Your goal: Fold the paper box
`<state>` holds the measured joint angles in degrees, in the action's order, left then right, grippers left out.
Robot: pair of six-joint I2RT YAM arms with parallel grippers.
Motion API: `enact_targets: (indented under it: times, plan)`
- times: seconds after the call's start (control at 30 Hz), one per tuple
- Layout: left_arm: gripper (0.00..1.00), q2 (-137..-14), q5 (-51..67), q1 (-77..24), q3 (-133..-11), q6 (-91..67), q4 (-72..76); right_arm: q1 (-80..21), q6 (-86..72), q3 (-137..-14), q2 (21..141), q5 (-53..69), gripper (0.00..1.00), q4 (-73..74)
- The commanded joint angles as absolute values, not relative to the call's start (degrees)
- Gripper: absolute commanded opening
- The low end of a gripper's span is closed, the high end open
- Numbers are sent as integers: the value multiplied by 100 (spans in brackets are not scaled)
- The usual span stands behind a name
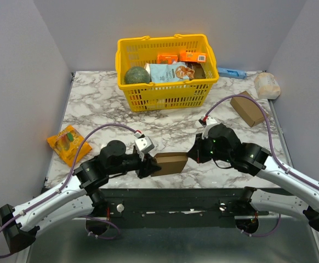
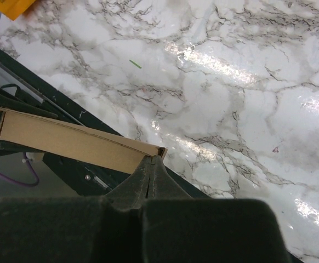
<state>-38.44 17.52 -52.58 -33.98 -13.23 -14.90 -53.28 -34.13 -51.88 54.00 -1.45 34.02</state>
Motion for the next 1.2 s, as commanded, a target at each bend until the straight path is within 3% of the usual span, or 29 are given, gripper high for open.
enact_targets:
  times: [0.0,0.6,0.77,0.9,1.0,1.03,1.1,1.13,1.17]
  plan:
    - [4,-3744,836,-5238,-3375,-1722,-458,-5643,-3718,-5212,5414,413,0,2997]
    - [1,-3647,-87,-5212,-3129,-2636,-97,-5941,-3876,-5221,5397,308,0,3111]
    - [1,-3639,-9,-5194,-3085,-2619,-26,-5985,-3876,-5229,5335,246,1,3146]
    - [2,-3612,701,-5186,-3094,-2322,88,-5985,-3727,-5422,5177,-217,1,3409]
    - [2,-3569,948,-5177,-3199,-2093,-113,-5985,-3464,-5633,4914,-526,20,3744]
    - [2,-3525,1193,-5168,-3260,-1944,-158,-5985,-3376,-5660,4817,-588,38,3857]
    - [2,-3498,1493,-5116,-3313,-1776,-228,-5985,-3183,-5704,4546,-851,60,3989]
    - [2,-3472,1755,-5089,-3322,-1680,-220,-5985,-3182,-5730,4457,-957,78,4173]
    - [2,-3463,1984,-5063,-3314,-1618,-202,-5985,-3182,-5739,4360,-1045,84,4218]
